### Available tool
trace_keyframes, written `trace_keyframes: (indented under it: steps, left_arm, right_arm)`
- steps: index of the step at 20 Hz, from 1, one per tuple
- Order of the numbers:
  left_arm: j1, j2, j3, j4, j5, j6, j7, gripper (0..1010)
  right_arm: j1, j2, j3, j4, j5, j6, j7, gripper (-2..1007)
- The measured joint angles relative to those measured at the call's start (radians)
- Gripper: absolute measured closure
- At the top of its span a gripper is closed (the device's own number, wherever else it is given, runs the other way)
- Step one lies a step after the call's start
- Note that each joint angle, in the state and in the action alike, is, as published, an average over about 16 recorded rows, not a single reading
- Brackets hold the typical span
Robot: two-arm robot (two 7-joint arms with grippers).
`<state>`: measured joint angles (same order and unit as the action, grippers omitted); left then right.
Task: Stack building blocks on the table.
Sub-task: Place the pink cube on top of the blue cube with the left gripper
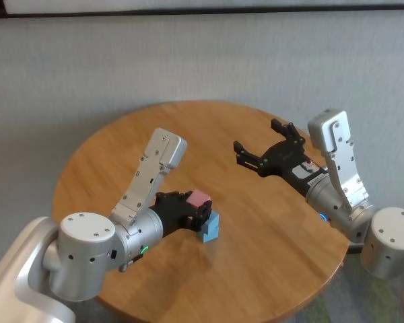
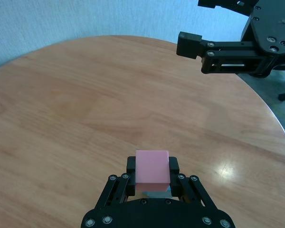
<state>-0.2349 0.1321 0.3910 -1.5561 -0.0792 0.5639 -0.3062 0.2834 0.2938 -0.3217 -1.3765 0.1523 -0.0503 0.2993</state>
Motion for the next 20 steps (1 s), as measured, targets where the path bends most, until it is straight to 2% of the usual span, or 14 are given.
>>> trace_keyframes:
  steps: [12,20]
  left_arm:
    - [-0.014,0.000,0.015,0.024,-0.015,-0.001,-0.015,610]
    - [-0.026,-0.001,0.022,0.043,-0.025,0.012,-0.016,610]
  right_arm:
    - [0.000,0.000,0.000,0.000,0.000,0.000,0.000,0]
    - [0.000,0.000,0.000,0.000,0.000,0.000,0.000,0]
